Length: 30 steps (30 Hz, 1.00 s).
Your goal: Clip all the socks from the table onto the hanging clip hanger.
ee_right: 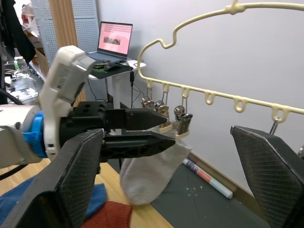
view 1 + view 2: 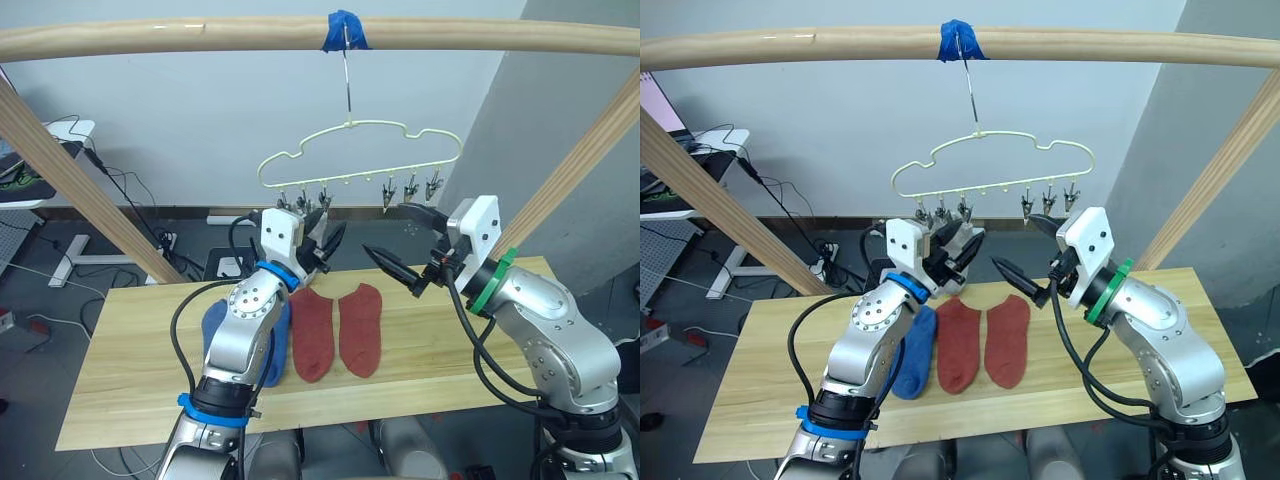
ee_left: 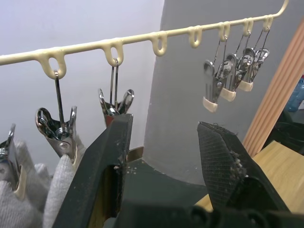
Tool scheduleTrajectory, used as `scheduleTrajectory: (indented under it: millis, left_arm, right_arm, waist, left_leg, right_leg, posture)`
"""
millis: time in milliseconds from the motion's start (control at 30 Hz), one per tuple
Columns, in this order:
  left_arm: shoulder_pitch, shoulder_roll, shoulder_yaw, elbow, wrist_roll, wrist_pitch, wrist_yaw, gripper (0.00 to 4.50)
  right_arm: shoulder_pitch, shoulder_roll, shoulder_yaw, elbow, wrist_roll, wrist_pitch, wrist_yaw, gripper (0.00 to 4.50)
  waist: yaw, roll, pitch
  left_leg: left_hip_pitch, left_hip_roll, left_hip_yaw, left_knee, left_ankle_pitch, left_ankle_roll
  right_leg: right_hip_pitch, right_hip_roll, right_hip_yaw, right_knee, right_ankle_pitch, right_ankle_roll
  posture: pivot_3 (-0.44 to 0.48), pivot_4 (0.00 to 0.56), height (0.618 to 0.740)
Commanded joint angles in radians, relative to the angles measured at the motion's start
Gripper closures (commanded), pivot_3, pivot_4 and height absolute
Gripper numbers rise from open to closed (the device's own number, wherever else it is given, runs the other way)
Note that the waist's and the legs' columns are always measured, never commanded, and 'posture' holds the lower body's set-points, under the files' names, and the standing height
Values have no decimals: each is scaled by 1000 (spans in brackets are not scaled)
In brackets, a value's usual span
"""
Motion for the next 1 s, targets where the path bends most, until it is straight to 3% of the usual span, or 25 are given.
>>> scheduleTrajectory:
  millis: [33, 1000]
  left_arm:
    - [-26, -11, -1, -5, 17, -31, 2, 2154]
    - [-70, -42, 46, 84, 68, -118, 69, 2154]
  right_arm:
    - [-19, 0, -8, -41, 15, -16, -13, 0]
    - [-28, -17, -3, -40, 41, -26, -10, 0]
  waist:
    - [0, 0, 0]
    - [-1, 0, 0]
  left_leg:
    - [0, 0, 0, 0, 0, 0]
    - [0, 0, 0, 0, 0, 0]
  right_leg:
    - [0, 0, 0, 0, 0, 0]
    - [0, 0, 0, 0, 0, 0]
  posture:
    - [-223, 190, 740]
    - [-236, 199, 740]
